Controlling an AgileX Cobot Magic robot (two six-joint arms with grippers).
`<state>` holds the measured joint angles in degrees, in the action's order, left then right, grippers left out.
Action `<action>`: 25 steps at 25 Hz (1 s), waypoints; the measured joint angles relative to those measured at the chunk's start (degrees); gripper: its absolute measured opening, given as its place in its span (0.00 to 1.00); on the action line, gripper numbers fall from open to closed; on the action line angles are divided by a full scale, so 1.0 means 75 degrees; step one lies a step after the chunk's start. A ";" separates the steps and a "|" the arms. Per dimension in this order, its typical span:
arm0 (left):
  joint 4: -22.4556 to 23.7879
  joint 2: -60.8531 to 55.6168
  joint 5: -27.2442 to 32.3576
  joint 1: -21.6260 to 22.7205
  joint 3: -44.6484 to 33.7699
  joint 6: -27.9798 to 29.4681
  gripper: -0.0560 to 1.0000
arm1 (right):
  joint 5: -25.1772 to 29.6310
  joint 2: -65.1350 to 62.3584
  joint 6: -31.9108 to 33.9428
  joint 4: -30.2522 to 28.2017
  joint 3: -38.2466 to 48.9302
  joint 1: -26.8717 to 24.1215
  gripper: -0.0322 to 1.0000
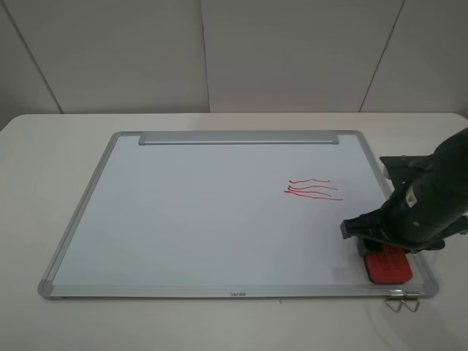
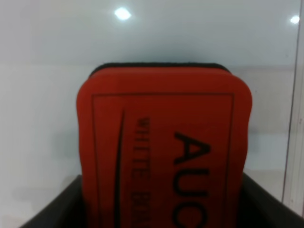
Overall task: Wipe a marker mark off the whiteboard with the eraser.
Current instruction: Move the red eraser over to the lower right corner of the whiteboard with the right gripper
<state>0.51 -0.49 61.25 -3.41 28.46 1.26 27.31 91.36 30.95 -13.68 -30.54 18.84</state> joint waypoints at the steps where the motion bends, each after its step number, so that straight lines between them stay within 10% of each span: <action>1: 0.0000 0.0000 0.0000 0.0000 0.0000 0.0000 0.79 | -0.0031 0.0000 0.0000 0.0000 0.0027 0.0000 0.51; 12: 0.0000 0.0000 0.0000 0.0000 0.0000 0.0000 0.79 | -0.0228 0.0013 0.0008 0.0000 0.0033 0.0000 0.52; 25: 0.0000 0.0000 0.0000 0.0000 0.0000 0.0000 0.79 | -0.0178 -0.0278 -0.0014 -0.0346 0.0041 0.0000 0.75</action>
<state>0.51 -0.49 61.25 -3.41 28.46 1.26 25.98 89.28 30.85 -16.27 -30.23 18.84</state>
